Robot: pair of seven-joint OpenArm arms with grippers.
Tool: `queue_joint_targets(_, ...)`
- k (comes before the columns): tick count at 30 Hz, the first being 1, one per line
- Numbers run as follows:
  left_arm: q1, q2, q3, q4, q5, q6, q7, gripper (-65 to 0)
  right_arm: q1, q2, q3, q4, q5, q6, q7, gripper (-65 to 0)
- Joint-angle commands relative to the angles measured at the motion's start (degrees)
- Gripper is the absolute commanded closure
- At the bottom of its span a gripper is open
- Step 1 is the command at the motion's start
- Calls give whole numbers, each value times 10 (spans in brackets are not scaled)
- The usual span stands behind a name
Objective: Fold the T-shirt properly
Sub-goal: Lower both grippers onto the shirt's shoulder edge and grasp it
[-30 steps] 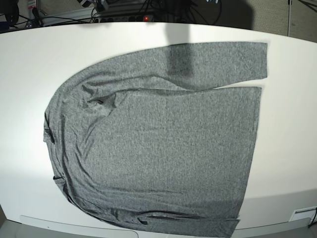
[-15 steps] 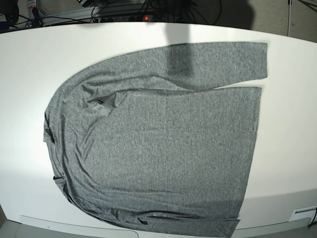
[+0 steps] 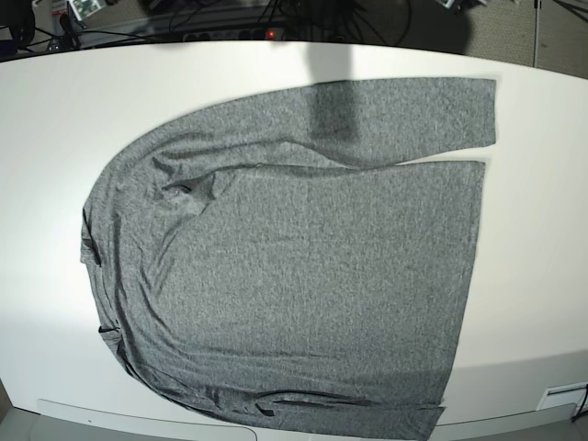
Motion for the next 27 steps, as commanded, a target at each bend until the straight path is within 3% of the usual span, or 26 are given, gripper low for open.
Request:
queue_joint_targets(1, 9, -10, -1, 31, 21, 5, -12, -249, -9, 4, 16, 24, 3, -2, 0, -22)
queue_joint_targets(4, 4, -37, -1, 89, 78, 1, -15, -249, -9, 7, 44, 71, 3, -2, -20, -22)
queue_joint_targets(7, -15, -63, -1, 116, 108, -35, -15, -249, -7, 15, 61, 103, 3, -2, -20, -22)
queue_joint_targets(11, -58, -89, -1, 113, 108, -119, -11, -249, -7, 49, 61, 119, 3, -2, -22, -22)
queue_joint_targets(15, -103, -114, -1, 102, 108, -140, -11, -250, -7, 85, 61, 119, 3, -2, -24, -22)
queue_joint_targets(20, -153, -134, 0, 56, 108, -198, -13, -262, -7, 119, 61, 119, 3, -2, -24, -22)
queue_joint_targets(27, -206, -142, 0, -30, 108, -229, -33, -282, -7, 128, 61, 119, 3, -2, -24, -22)
